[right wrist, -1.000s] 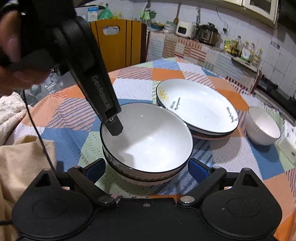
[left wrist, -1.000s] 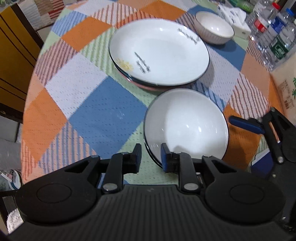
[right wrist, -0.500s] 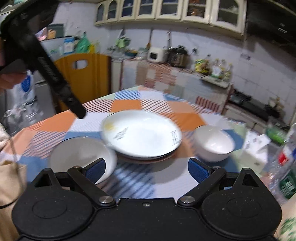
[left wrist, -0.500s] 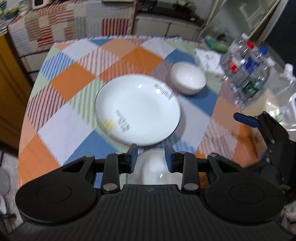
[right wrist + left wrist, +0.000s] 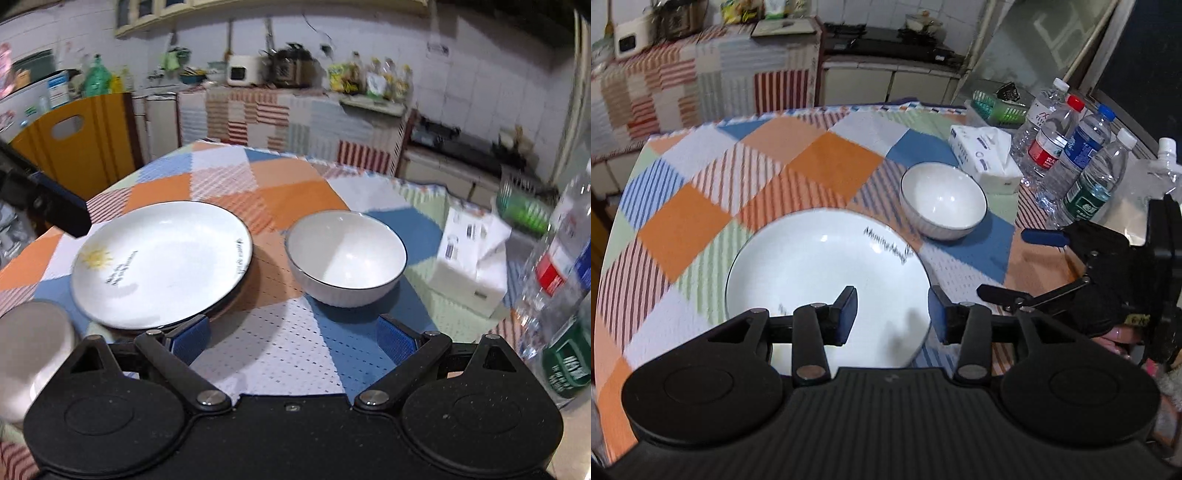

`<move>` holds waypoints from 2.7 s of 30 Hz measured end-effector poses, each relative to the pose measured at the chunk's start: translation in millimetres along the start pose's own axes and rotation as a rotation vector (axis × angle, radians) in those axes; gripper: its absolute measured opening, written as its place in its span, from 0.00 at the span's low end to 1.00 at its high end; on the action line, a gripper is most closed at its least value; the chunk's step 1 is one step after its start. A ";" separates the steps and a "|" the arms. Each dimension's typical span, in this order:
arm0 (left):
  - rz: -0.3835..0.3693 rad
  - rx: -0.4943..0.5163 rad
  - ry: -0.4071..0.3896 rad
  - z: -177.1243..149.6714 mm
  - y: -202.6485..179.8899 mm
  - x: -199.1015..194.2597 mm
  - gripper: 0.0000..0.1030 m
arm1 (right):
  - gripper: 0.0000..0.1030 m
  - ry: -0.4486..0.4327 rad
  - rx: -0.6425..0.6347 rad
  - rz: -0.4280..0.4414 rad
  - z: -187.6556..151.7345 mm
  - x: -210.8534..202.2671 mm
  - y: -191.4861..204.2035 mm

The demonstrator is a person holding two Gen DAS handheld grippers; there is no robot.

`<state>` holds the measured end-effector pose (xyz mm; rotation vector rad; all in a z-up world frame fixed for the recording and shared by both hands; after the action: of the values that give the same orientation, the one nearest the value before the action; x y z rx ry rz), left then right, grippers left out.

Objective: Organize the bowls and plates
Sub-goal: 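Move the right gripper to the white bowl by the tissue box, then grasp that bowl's rim with the right gripper and lift it, then lower the bowl into the nested bowls and open the right gripper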

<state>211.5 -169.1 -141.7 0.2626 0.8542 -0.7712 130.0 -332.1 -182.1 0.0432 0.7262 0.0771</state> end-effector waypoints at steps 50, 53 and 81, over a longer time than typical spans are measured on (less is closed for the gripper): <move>-0.043 -0.115 -0.002 66.7 -6.5 154.3 0.18 | 0.94 -0.139 0.037 -0.063 -2.8 86.6 -24.8; -0.044 -0.052 -0.013 65.5 -16.5 137.1 0.18 | 0.94 -0.154 0.083 -0.038 -6.1 74.1 -22.5; -0.140 -0.014 0.016 -7.0 -20.2 -67.5 0.18 | 0.94 -0.203 -0.095 0.103 -2.7 -47.3 74.3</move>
<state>165.4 -145.8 -93.3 0.1980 0.8999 -0.8938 88.9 -262.1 -147.9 -0.0022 0.5168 0.2024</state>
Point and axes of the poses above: each gripper's, at about its wrist camera, not at the fingertips, and x roughly the way its jaws point, y to its left, z to its top, the point moved 7 cm from there along x, roughly the way its jaws point, and after that the axes turned 10 degrees about x, right-handed, at the moved point
